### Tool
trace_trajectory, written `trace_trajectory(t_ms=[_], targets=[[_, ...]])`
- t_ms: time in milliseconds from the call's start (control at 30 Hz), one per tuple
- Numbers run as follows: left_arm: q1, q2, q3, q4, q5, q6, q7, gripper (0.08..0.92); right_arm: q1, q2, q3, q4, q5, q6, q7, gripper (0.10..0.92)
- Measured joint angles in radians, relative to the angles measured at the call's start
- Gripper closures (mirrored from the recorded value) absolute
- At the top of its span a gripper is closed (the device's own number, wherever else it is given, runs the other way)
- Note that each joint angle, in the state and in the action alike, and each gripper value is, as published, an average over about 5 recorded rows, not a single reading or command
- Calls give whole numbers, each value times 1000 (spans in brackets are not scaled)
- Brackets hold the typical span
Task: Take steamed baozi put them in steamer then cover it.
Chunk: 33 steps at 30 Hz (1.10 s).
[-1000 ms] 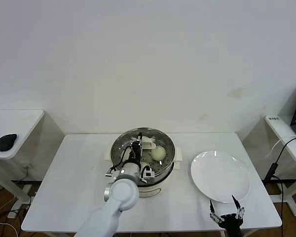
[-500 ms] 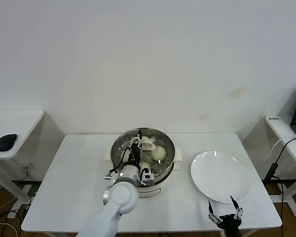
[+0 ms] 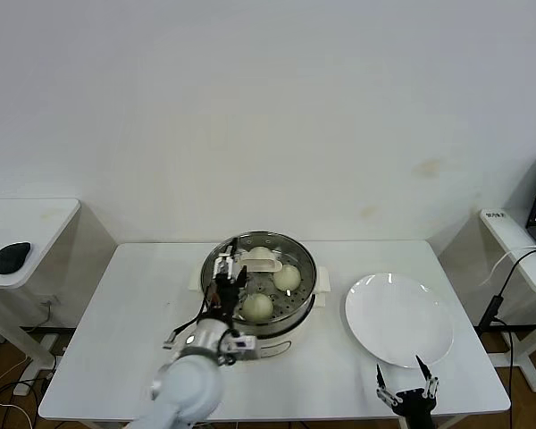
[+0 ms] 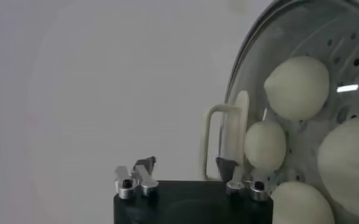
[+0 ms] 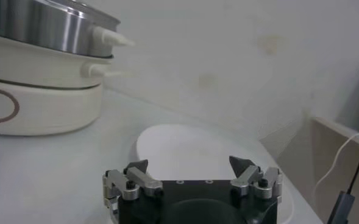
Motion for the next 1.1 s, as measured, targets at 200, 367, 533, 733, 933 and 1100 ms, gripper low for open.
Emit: trace_trajectory(t_ms=[200,367,533,733,933,1100], targets=[[161,58,-143,-108,-297,-98,-109,177,-6,-2,-8,9,3,3,-2,203],[306,62,-310,-137,-629,-248,-211,177,-16,-10,-26,22,21,9,1,203],[436,45,-434,-148,-942,-350,-272,177,-28,-24,-53,40,50,6,1,203],[566,14,-504,-140,-1181,-438,-305,177,-48,-44,-83,63,72,-9,-10,203],[640,-18,-543,-107,-1294,-507,-317,177,-64,-48,-103,81,79,-11,-18,203],[679,-31,-558,-83,-1344,-538,-306,177,-75,-51,-116,91,83,-12,-25,203]])
